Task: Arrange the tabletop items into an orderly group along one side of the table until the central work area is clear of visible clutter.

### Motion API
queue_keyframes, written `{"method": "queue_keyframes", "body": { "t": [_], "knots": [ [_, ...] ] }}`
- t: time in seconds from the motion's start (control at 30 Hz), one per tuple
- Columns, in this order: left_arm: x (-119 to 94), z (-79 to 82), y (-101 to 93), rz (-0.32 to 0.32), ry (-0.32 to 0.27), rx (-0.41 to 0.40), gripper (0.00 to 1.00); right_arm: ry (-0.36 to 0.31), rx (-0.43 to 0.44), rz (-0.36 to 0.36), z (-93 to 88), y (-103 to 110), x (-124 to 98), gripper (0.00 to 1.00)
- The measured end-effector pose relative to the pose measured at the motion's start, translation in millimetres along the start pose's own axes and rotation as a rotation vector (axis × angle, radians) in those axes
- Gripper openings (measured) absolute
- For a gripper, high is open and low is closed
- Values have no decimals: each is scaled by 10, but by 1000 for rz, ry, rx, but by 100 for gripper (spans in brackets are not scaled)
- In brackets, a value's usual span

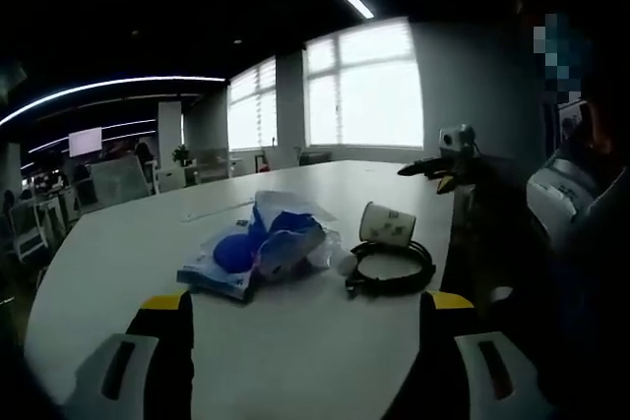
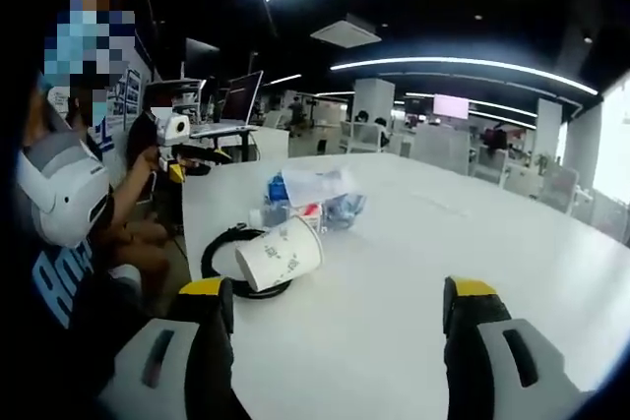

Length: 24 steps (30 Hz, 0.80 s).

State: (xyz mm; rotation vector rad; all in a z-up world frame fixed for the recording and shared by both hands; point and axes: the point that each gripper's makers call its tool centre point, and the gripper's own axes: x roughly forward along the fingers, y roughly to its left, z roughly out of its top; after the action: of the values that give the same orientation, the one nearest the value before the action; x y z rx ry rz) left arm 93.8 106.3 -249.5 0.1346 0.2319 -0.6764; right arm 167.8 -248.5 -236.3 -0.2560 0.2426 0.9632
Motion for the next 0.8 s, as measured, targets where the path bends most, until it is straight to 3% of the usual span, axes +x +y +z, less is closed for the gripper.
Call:
{"method": "queue_keyframes", "body": {
  "t": [0.27,0.8],
  "knots": [
    [148,71,-36,-26,-1,16,92,2,-5,13,73,0,139,80],
    [403,98,21,-61,6,-17,87,-1,-6,39,232,-42,378,81]
  ]
}}
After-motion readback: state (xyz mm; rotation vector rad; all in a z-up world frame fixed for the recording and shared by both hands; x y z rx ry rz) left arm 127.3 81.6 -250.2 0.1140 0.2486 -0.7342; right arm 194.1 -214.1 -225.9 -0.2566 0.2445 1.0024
